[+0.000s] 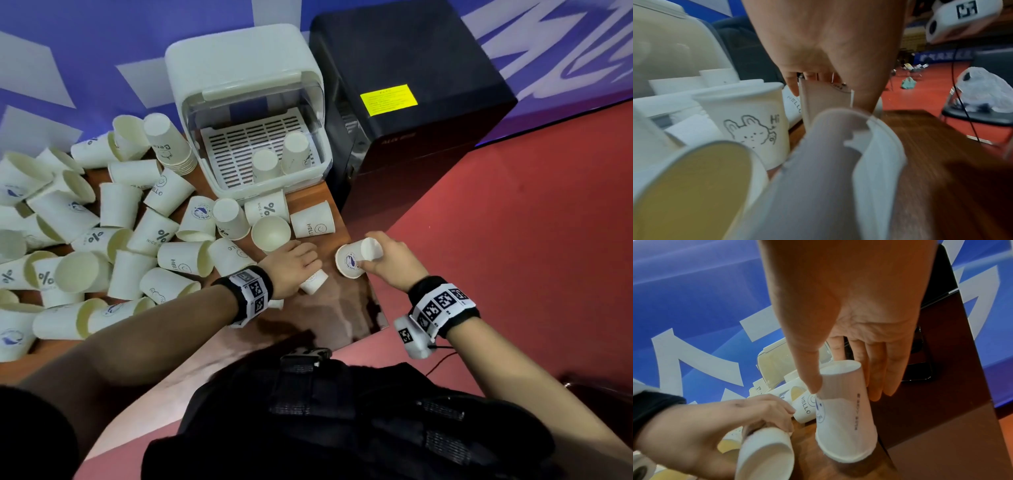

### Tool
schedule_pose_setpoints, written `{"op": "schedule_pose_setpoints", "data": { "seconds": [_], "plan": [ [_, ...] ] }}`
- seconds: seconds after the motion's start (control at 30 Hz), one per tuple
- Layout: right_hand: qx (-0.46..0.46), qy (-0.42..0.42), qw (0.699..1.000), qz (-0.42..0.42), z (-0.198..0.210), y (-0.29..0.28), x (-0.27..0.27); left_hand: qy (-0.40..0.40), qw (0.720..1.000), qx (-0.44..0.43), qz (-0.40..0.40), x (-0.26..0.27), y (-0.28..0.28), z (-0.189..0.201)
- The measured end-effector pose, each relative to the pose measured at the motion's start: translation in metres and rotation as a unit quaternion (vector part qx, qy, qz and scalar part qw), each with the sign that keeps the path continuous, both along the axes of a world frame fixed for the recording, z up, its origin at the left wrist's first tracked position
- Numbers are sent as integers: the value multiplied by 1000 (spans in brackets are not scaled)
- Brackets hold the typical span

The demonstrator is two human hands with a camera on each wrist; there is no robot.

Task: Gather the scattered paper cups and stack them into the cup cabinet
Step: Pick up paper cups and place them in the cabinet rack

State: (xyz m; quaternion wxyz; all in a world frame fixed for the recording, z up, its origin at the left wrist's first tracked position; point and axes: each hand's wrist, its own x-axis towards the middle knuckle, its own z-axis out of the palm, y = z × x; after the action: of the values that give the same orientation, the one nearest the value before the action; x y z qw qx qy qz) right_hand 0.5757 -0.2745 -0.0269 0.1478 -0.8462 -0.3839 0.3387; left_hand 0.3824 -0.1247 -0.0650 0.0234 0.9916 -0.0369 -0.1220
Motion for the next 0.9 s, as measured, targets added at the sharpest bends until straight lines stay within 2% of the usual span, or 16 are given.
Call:
{"op": "schedule_pose_setpoints", "data": {
  "seconds": [0.13,0.23,0.33,0.5,0.63,0.77,0.9],
  "plan": [
    [-8,-12,1000,2,4,7,4,-25,990,-113,75,-4,12,14],
    [1,-8,1000,10,10,19,4,-51,964,-208,157,-10,23,32],
    [31,-21,999,23,18,35,4,-68,938,-250,232,-18,37,48],
    [89,-34,994,62,39,69,5,-126,886,-300,331,-30,67,66],
    [145,-67,982,99,57,107,7,-194,846,-321,379,-32,93,79],
    [186,-100,970,122,68,145,12,-250,822,-297,418,-35,117,84],
    [187,-126,966,129,69,180,17,-282,806,-287,434,-36,134,87]
  ]
}}
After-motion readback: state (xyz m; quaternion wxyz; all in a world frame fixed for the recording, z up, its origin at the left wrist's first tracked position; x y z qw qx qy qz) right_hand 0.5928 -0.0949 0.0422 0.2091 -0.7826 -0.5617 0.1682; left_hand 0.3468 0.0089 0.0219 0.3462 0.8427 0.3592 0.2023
